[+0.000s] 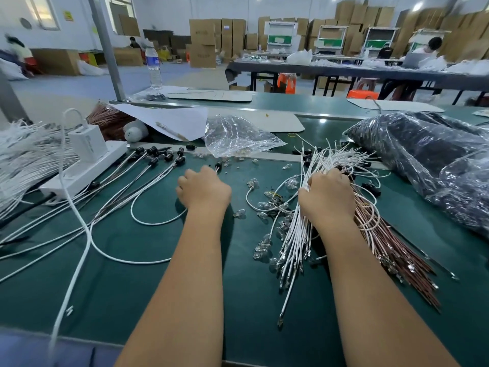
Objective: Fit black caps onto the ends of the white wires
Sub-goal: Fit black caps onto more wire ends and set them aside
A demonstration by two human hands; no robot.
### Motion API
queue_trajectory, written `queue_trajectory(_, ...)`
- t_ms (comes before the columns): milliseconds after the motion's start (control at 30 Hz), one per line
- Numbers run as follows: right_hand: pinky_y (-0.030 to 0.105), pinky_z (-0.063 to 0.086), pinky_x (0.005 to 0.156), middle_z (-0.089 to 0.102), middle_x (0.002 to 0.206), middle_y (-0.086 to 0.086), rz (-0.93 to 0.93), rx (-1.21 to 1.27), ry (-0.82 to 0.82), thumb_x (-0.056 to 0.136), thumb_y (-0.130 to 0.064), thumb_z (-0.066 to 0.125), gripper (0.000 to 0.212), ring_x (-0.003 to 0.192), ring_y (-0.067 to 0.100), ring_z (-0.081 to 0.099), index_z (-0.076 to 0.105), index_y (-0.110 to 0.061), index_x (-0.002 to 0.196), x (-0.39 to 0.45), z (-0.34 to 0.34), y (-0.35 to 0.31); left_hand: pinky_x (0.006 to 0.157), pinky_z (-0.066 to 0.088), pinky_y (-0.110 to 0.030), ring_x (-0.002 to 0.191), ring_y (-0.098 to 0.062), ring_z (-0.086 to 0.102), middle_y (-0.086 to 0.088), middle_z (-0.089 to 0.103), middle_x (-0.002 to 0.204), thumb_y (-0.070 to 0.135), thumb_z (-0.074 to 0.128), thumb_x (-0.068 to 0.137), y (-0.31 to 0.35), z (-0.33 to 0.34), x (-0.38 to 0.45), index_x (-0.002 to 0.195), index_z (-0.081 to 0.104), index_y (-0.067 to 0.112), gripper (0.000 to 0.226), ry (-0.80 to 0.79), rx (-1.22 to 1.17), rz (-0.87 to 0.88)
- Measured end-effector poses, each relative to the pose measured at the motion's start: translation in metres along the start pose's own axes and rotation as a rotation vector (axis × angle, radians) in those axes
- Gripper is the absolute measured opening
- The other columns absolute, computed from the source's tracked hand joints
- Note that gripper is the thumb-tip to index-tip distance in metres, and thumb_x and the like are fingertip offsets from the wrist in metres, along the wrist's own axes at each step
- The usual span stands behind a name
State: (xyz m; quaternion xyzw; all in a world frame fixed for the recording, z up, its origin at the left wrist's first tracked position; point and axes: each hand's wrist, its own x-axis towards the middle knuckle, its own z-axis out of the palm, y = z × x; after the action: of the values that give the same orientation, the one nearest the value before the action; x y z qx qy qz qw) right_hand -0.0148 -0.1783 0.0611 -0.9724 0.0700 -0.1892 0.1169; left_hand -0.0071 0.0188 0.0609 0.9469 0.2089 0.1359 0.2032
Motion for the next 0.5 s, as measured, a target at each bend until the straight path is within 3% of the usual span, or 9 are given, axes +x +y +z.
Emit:
queue_trajectory(133, 0.039, 0.038, 0.090, 0.050, 0.112, 0.011, 0.000, 0.005, 0.011, 0.089, -0.023, 0.052, 0.025, 0.103, 0.028, 0.044, 0.063, -0.008, 0.105, 0.001, 0.001, 0.001, 0.073, 0.046, -0.031, 0.093, -0.032, 0.061, -0.010, 0.069, 0.097, 0.010, 0.062, 0.076, -0.019, -0.010, 0.013, 0.088, 0.072, 0.015, 0.017, -0.052, -0.142, -0.024)
queue_trajectory(200, 0.040, 0.039, 0.091, 0.050, 0.112, 0.011, -0.002, 0.012, 0.011, 0.089, -0.024, 0.052, 0.025, 0.103, 0.028, 0.044, 0.063, -0.009, 0.105, 0.001, 0.001, 0.001, 0.072, 0.045, -0.028, 0.085, -0.027, 0.062, -0.005, 0.069, 0.086, 0.015, 0.071, 0.078, -0.029, -0.023, 0.019, 0.083, 0.076, 0.019, 0.008, -0.131, -0.170, -0.026)
queue_trajectory(267, 0.040, 0.039, 0.091, 0.051, 0.111, 0.011, -0.001, -0.001, 0.010, 0.089, -0.024, 0.052, 0.026, 0.103, 0.028, 0.045, 0.063, -0.009, 0.108, -0.001, 0.000, -0.001, 0.071, 0.047, -0.029, 0.076, -0.025, 0.060, -0.008, 0.068, 0.084, 0.015, 0.068, 0.085, -0.040, -0.035, 0.025, 0.085, 0.073, 0.016, 0.006, -0.254, -0.215, 0.011)
queue_trajectory(367, 0.039, 0.039, 0.086, 0.055, 0.104, 0.011, -0.069, 0.012, 0.162, 0.091, -0.023, 0.053, 0.022, 0.098, 0.027, 0.045, 0.064, -0.008, 0.103, -0.004, -0.007, -0.012, 0.051, 0.044, -0.023, 0.057, -0.017, 0.055, -0.005, 0.068, 0.082, 0.016, 0.047, 0.099, -0.044, -0.055, 0.024, 0.085, 0.056, 0.017, 0.017, -0.385, -0.475, 0.045)
queue_trajectory(433, 0.032, 0.037, 0.069, 0.054, 0.079, 0.006, -0.160, 0.231, 0.215, 0.093, -0.023, 0.052, 0.025, 0.077, 0.022, 0.046, 0.063, -0.006, 0.079, -0.007, -0.015, -0.031, 0.047, 0.037, -0.022, 0.053, -0.014, 0.047, 0.000, 0.066, 0.072, 0.020, 0.043, 0.101, -0.036, -0.065, 0.021, 0.087, 0.051, 0.021, 0.016, -0.304, -0.566, 0.129)
queue_trajectory(500, 0.027, 0.032, 0.056, 0.050, 0.059, 0.003, -0.146, 0.650, -0.060, 0.095, -0.031, 0.051, 0.040, 0.057, 0.019, 0.043, 0.060, -0.003, 0.069, -0.011, -0.019, -0.060, 0.048, 0.034, -0.023, 0.051, -0.012, 0.043, 0.003, 0.061, 0.066, 0.021, 0.045, 0.100, -0.019, -0.068, 0.015, 0.089, 0.051, 0.023, 0.012, -0.213, -0.602, 0.267)
